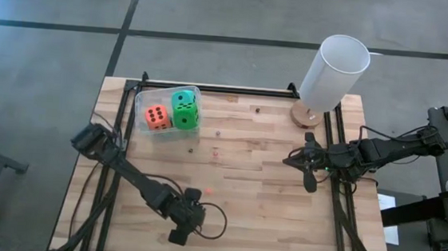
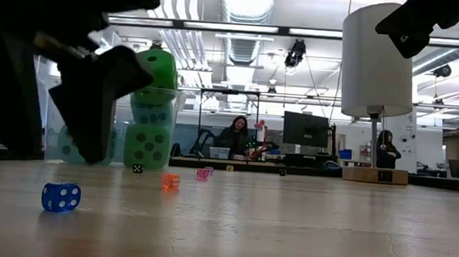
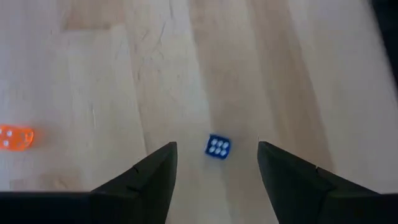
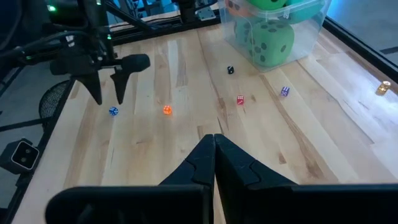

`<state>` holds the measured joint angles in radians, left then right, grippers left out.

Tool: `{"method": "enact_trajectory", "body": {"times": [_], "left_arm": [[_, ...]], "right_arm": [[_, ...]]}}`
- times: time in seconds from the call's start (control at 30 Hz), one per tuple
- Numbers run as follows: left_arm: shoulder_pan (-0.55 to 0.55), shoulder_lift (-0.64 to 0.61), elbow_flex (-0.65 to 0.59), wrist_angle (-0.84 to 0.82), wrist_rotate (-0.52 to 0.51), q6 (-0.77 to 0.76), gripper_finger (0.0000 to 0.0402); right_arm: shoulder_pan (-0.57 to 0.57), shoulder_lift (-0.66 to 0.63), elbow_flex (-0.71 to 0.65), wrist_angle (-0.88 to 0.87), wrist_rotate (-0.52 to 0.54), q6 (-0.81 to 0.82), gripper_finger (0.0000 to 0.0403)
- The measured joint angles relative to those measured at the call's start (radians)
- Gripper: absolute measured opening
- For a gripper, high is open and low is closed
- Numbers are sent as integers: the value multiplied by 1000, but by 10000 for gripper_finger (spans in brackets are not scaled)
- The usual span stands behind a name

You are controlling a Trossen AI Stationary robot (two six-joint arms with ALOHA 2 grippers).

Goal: Pick & Place Dice
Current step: Put the small blue dice into the transparent bin

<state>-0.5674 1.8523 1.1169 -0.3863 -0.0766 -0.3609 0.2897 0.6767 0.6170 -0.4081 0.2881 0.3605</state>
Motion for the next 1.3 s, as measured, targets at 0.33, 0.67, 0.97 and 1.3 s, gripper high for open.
{"method": "enact_trajectory", "body": {"times": [0.33, 0.67, 0.97, 1.3], "left_arm": [[1, 0, -46, 85, -1, 61, 221], [0, 0, -103, 180, 28, 62, 192], [0, 23, -106, 200, 26, 100, 165], [1, 52, -95, 202, 26, 70, 123]], "right_arm": [[0, 0, 0, 0, 0, -5, 8], [0, 0, 0, 0, 0, -5, 8], [0, 0, 0, 0, 1, -5, 8], [0, 0, 0, 0, 1, -3, 8]]}}
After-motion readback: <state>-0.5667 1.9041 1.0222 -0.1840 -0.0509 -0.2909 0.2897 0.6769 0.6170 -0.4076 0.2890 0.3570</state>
